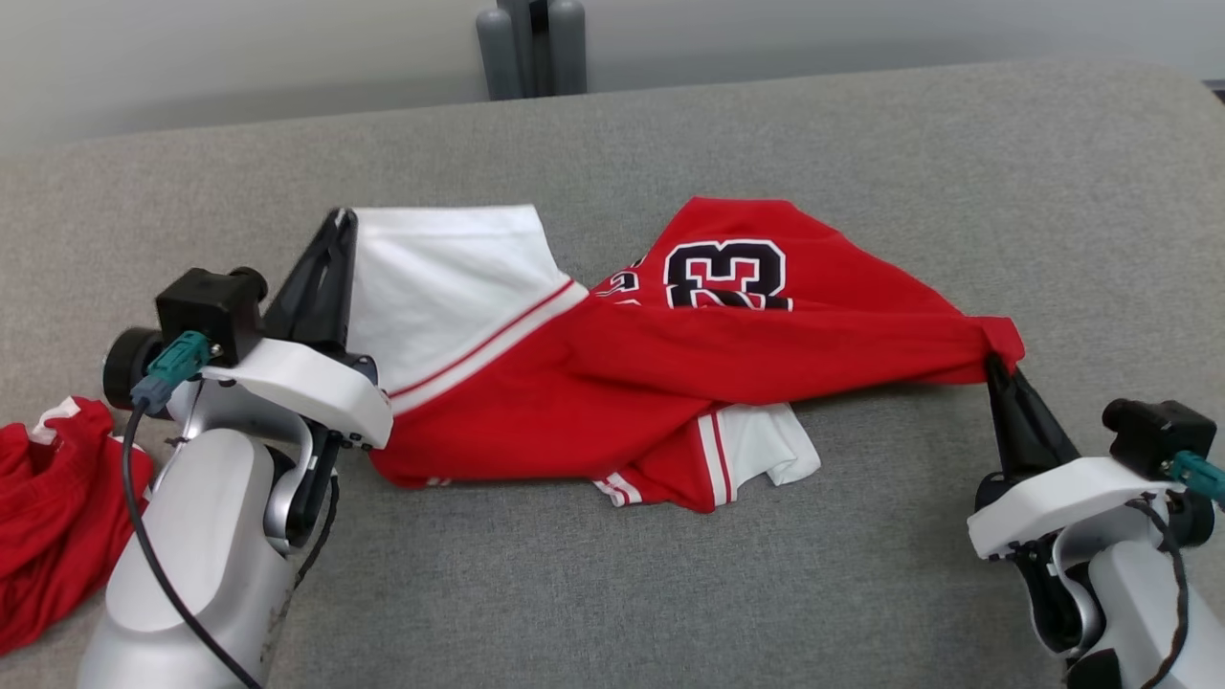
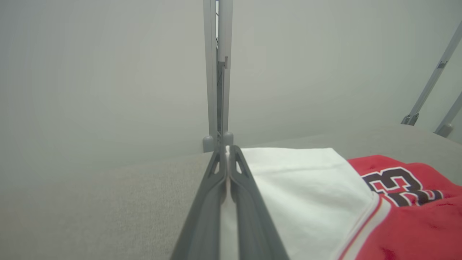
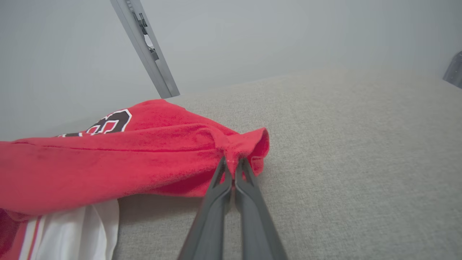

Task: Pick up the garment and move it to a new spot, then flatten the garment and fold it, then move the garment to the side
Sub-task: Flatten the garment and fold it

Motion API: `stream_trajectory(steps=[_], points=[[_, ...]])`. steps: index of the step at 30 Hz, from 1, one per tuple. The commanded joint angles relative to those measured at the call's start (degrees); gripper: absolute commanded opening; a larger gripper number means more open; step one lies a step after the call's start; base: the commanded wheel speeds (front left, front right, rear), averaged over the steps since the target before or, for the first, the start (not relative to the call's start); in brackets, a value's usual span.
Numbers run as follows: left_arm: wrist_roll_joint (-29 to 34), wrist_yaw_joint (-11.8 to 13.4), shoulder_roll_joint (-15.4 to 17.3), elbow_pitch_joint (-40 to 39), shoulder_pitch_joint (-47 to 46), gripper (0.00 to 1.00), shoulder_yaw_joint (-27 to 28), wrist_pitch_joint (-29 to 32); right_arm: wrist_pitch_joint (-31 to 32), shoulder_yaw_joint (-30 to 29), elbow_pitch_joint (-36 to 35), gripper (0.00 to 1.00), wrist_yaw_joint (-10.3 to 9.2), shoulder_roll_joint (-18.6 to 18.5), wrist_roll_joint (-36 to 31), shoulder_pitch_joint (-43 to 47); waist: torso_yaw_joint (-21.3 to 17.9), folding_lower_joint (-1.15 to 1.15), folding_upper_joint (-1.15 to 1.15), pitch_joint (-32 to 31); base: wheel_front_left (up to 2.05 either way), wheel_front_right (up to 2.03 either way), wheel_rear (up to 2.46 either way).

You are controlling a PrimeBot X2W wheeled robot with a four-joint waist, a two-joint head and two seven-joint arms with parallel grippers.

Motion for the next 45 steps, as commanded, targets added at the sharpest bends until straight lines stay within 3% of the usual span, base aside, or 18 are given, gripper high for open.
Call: stream_trajectory(steps=[1, 5, 12, 21, 27, 35, 41, 45], points=[[0.83, -0.26, 0.95, -2.41, 0.6, 0.0, 0.1, -1.91, -0.07, 0.1, -2.33, 0.0, 0.0, -1.41, 0.73, 0.53, -0.63, 0.0, 0.0, -1.56, 0.0, 0.0, 0.0], [2.66, -2.41, 2.6, -9.35, 0.11, 0.0, -1.36, -4.81, -0.06, 1.16, -7.31, 0.0, 0.0, -3.79, 2.9, -0.09, -1.43, 0.0, 0.0, -4.66, 0.0, 0.0, 0.0], [5.26, -2.7, 5.19, -20.92, -0.98, 0.0, -0.72, -6.24, 3.95, 0.53, -14.47, 0.0, 0.0, -8.03, 5.0, -2.71, -2.05, 0.0, 0.0, -9.08, 0.0, 0.0, 0.0], [3.12, -4.06, 9.32, -25.5, -8.07, 0.0, 2.58, -3.72, 12.85, -1.29, -20.42, 0.0, 0.0, -13.73, 7.47, -10.19, -2.15, 0.0, 0.0, -14.1, 0.0, 0.0, 0.0], [0.32, -5.51, 11.31, -23.67, -15.5, 0.0, 2.21, -0.39, 17.71, -1.39, -20.94, 0.0, 0.0, -16.9, 11.19, -17.16, -1.82, 0.0, 0.0, -15.59, 0.0, 0.0, 0.0], [-3.63, -6.31, 12.81, -15.47, -21.37, 0.0, 0.07, 1.29, 19.55, 2.68, -17.35, 0.0, 0.0, -19.21, 11.0, -22.43, -0.97, 0.0, 0.0, -14.95, 0.0, 0.0, 0.0], [-3.82, -6.46, 14.25, -6.81, -27.64, 0.0, -7.58, 1.05, 19.22, 7.83, -11.32, 0.0, 0.0, -16.7, 9.85, -28.49, -1.0, 0.0, 0.0, -11.22, 0.0, 0.0, 0.0], [-3.55, -6.47, 15.6, -0.43, -37.16, 0.0, -13.93, 0.21, 17.23, 11.5, -4.94, 0.0, 0.0, -14.39, 6.76, -37.56, -1.16, 0.0, 0.0, -4.39, 0.0, 0.0, 0.0]])
